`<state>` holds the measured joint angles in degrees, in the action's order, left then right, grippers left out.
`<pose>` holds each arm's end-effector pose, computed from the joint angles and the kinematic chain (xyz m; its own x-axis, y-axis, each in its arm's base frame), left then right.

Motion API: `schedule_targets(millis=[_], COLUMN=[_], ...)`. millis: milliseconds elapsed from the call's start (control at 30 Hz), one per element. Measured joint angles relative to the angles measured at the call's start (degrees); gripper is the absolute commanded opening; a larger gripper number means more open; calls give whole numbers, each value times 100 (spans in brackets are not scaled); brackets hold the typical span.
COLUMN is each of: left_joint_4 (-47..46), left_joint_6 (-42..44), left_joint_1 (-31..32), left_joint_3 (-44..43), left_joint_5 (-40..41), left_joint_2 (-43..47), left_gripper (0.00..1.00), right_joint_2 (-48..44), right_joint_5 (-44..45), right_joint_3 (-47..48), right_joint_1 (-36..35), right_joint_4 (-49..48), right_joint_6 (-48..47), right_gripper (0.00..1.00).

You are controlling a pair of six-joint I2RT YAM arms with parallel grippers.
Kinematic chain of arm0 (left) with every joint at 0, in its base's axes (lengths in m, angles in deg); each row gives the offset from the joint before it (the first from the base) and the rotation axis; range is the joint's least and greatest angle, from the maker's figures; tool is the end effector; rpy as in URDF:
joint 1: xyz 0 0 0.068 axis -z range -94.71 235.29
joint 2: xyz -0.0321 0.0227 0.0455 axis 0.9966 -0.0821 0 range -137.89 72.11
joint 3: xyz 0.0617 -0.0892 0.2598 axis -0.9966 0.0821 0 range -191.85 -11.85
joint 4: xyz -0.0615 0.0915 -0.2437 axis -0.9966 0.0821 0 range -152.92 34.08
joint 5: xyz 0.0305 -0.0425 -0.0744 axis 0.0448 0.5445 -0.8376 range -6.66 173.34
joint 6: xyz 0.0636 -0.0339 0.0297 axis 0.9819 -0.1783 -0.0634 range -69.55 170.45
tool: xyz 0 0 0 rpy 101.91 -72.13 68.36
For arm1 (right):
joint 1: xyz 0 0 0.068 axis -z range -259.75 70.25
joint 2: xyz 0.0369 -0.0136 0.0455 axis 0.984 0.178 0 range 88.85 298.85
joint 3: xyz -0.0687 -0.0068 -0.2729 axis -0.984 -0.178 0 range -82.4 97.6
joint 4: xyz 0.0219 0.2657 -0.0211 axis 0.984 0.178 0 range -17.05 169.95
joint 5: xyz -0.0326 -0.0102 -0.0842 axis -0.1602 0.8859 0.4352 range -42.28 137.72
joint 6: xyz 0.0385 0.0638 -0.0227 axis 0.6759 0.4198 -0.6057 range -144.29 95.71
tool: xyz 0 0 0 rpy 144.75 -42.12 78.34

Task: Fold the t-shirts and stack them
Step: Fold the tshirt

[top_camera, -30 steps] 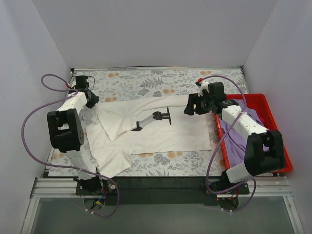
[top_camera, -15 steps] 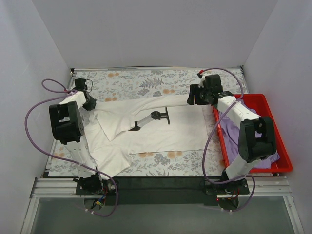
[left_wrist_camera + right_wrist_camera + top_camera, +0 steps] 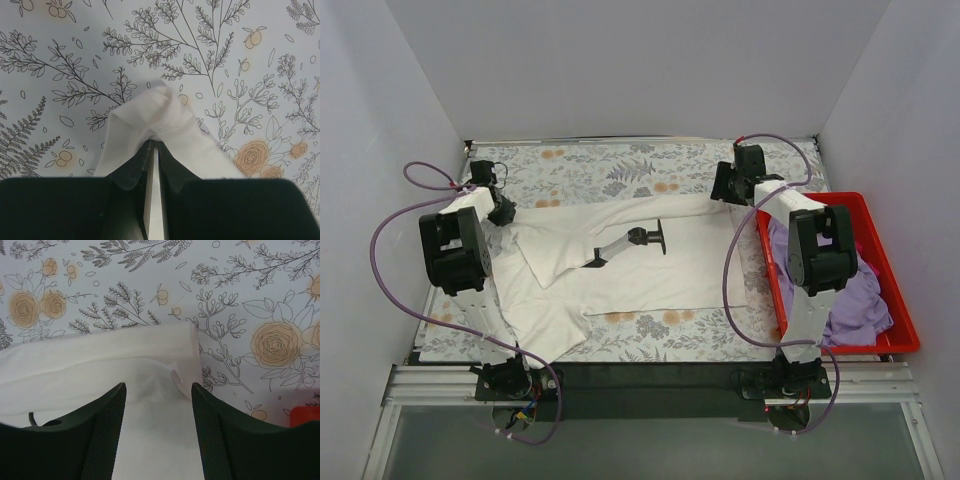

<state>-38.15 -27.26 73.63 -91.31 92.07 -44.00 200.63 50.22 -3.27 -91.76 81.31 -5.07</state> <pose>0.4334 0.0997 0.1339 0.0815 -0.9693 -0.2320 -0.8980 0.0295 -0.4390 0.4616 0.0953 0.1897 -0.6639 0.1950 -0.7220 0.0454 0.9741 0.2214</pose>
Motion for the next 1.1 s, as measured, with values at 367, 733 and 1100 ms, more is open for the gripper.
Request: schedule_targets(millis=[367, 733, 1100], left_joint_4=[-4, -7, -4], left_joint_6=[20, 17, -15], left_joint_1=[-11, -13, -50], left_joint_3=[0, 0, 4], left_joint_5=[-28, -37, -81], left_joint_2=[-4, -7, -7], left_gripper=[11, 11, 10], right_joint_2=[474, 487, 199], right_joint_5=[-122, -772, -1296], right_joint_3=[361, 385, -474], right_joint_1=[72, 192, 422], right_joint_4=[-90, -304, -656], right_joint_6=[-151, -592, -1250], right_gripper=[45, 2, 1])
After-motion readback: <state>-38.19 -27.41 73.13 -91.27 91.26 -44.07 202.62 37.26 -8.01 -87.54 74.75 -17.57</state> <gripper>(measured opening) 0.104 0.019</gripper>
